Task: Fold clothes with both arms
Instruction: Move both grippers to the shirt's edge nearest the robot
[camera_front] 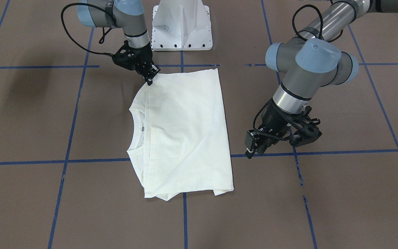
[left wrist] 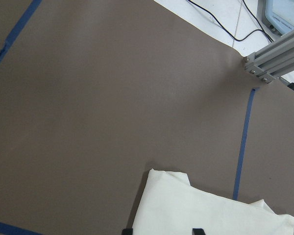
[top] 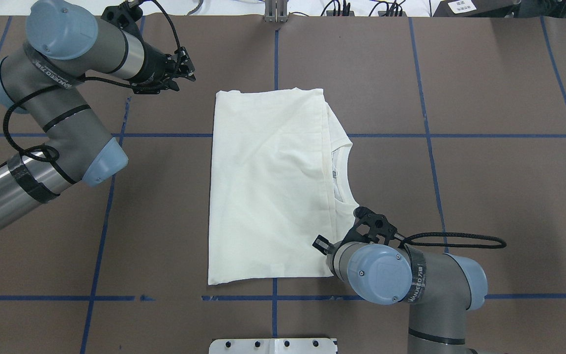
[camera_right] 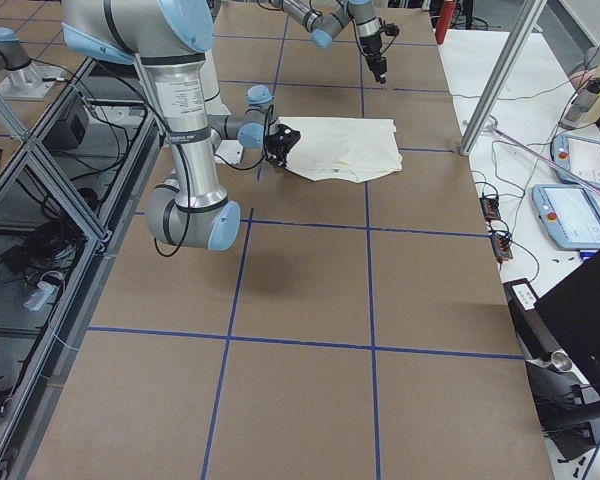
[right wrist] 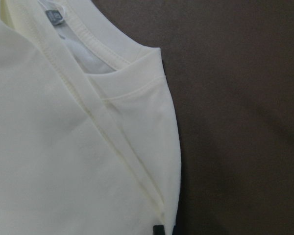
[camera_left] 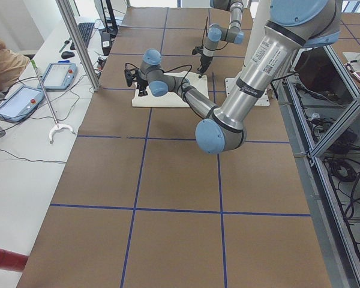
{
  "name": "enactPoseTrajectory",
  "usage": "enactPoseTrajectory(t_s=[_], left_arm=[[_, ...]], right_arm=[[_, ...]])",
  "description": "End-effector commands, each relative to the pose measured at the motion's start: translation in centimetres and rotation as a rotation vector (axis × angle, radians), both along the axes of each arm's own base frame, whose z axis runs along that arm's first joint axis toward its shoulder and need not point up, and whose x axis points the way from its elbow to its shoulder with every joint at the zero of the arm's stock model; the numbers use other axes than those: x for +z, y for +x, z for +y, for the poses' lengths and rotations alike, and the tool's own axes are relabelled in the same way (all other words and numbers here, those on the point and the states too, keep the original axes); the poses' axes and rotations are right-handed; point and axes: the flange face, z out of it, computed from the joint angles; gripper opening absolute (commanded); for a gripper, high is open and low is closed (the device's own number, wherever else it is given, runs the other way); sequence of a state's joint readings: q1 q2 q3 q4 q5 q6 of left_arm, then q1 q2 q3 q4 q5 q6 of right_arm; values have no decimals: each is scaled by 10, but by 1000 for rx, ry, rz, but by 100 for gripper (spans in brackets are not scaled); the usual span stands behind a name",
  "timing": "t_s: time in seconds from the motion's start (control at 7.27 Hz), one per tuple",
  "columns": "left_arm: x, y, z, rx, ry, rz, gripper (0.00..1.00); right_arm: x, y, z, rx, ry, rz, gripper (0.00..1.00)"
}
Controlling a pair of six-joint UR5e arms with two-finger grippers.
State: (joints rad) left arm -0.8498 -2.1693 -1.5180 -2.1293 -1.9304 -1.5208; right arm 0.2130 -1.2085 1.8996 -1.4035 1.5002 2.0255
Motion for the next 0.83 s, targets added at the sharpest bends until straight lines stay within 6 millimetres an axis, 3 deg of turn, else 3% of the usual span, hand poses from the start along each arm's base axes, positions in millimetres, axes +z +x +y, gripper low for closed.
enactPoseTrajectory(t_s=[0.0,0.14,0.41,0.69], left_arm=[[-25,0,22,8,6,49,53],[-13,29,97,54,-98,108,54],[17,47,221,71,-147,88,56],[24,102,295,127,-238,50,57]], right_arm=[[-24,28,4,-5,5,-37,0],[-25,30,5,-6,3,-27,0],[-28,34,6,-7,6,-35,0],[-28,34,7,-8,5,-35,0]])
